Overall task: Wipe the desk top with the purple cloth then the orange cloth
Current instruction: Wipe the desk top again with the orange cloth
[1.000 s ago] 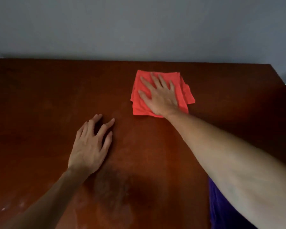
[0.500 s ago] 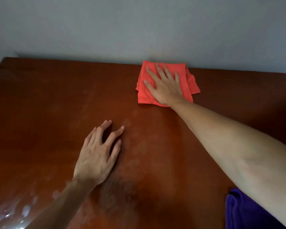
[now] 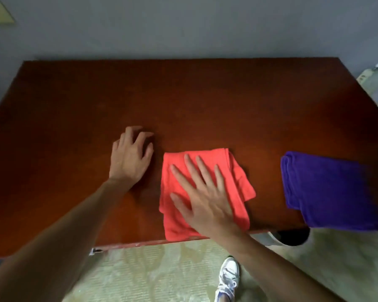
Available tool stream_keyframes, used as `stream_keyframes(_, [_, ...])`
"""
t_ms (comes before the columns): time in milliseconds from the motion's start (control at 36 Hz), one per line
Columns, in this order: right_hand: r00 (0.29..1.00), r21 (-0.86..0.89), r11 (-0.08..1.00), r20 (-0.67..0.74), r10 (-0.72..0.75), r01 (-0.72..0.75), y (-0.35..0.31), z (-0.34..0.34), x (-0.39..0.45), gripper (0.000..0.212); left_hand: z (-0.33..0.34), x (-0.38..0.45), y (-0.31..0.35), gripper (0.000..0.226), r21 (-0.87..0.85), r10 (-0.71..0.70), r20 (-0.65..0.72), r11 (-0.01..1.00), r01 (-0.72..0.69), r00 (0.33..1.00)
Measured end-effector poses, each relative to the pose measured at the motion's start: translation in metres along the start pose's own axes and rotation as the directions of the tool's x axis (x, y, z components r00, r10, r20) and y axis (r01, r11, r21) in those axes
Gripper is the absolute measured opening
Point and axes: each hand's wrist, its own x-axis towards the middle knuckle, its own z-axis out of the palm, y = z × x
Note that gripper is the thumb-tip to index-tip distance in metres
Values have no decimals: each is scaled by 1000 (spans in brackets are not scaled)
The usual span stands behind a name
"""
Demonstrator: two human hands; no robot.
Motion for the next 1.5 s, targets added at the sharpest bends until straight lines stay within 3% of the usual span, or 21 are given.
stream_keyframes(167, [999, 8, 1000, 21, 24, -24, -11, 2, -14, 65, -18, -9, -40, 41, 106, -38, 38, 994, 34, 999])
stream_keyframes(278, [1000, 5, 1000, 18, -7, 7, 0, 1, 15, 64, -21, 1, -43, 53, 109, -49, 60, 993, 42, 997])
stream_keyframes(500, [996, -22, 995, -16, 93, -93, 33, 7, 182, 67, -18, 42, -54, 64, 133, 17, 137, 990, -35, 990])
stream_keyframes(667, [994, -16, 994, 17, 112, -112, 54, 8, 296, 62, -6, 44, -61, 56, 102, 27, 144, 994, -42, 989])
stream_keyframes(972, [998, -20, 998, -23, 52, -53, 79, 15, 425, 60, -9, 47, -59, 55, 100, 40, 166, 993, -57, 985])
stream_keyframes(1222, [998, -17, 998, 6, 58, -58, 69, 13, 402, 61, -7, 48, -62, 52, 80, 83, 107, 993, -91, 991])
stream_keyframes(1444, [998, -22, 998, -4, 64, -65, 12, 16, 258, 62, -12, 45, -66, 45, -238, 16, -25, 971, -21, 1000])
stream_keyframes(1500, [998, -25, 998, -7, 66, -66, -7, 19, 215, 64, -15, 40, -69, 42, -234, 6, -69, 972, -22, 998])
